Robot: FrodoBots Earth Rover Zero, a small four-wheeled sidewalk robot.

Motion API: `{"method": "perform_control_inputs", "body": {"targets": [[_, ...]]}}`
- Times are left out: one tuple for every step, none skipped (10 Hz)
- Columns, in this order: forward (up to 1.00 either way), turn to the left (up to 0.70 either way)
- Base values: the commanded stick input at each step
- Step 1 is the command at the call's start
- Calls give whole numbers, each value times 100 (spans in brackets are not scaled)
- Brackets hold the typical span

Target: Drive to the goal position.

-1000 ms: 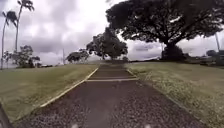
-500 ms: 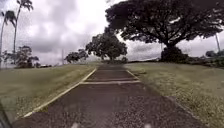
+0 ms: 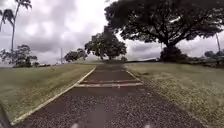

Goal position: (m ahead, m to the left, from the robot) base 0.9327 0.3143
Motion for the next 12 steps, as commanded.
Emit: {"method": "perform_control_inputs", "body": {"targets": [[70, 0], [70, 0], [70, 0], [70, 0], [70, 0], [70, 0], [70, 0], [70, 0], [70, 0], [70, 0], [70, 0], [70, 0]]}}
